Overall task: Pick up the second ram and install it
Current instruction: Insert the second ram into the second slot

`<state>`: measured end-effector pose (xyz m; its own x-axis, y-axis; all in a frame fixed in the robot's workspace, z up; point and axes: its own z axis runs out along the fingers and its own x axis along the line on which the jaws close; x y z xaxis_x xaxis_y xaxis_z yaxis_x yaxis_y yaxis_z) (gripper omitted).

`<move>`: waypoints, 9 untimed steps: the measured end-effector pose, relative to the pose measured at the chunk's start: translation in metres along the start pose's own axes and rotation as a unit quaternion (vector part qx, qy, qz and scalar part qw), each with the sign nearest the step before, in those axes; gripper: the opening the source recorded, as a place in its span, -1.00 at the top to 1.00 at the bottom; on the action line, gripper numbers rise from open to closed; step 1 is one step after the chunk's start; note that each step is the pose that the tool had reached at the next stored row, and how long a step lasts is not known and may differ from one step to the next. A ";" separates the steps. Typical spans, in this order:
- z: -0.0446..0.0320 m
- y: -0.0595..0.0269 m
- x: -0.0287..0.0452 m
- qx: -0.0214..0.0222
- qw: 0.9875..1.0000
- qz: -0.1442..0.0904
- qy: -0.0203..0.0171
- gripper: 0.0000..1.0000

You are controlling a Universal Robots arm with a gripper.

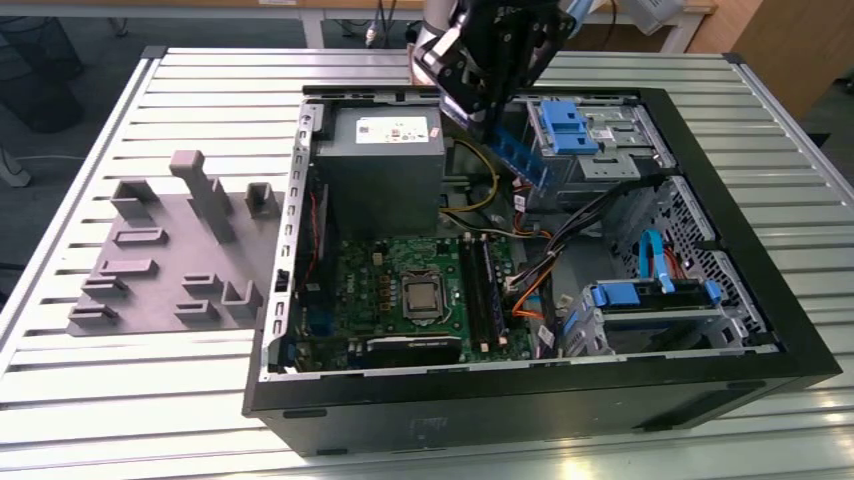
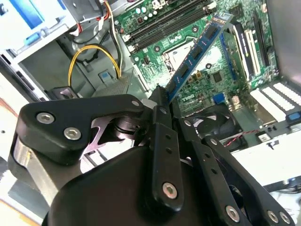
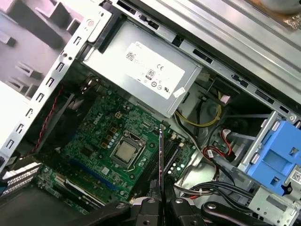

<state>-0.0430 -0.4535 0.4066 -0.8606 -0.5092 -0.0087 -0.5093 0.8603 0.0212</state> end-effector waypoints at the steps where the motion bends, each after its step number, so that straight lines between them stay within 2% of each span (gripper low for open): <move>1: 0.0001 0.0000 0.0000 0.000 1.000 0.007 0.000 0.72; 7: 0.0003 0.0000 0.0000 0.000 0.999 0.046 -0.001 0.72; 9: 0.0003 0.0000 0.0000 0.000 0.999 0.050 -0.001 0.72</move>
<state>-0.0430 -0.4535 0.4063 -0.9071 -0.4208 -0.0087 -0.4209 0.9069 0.0213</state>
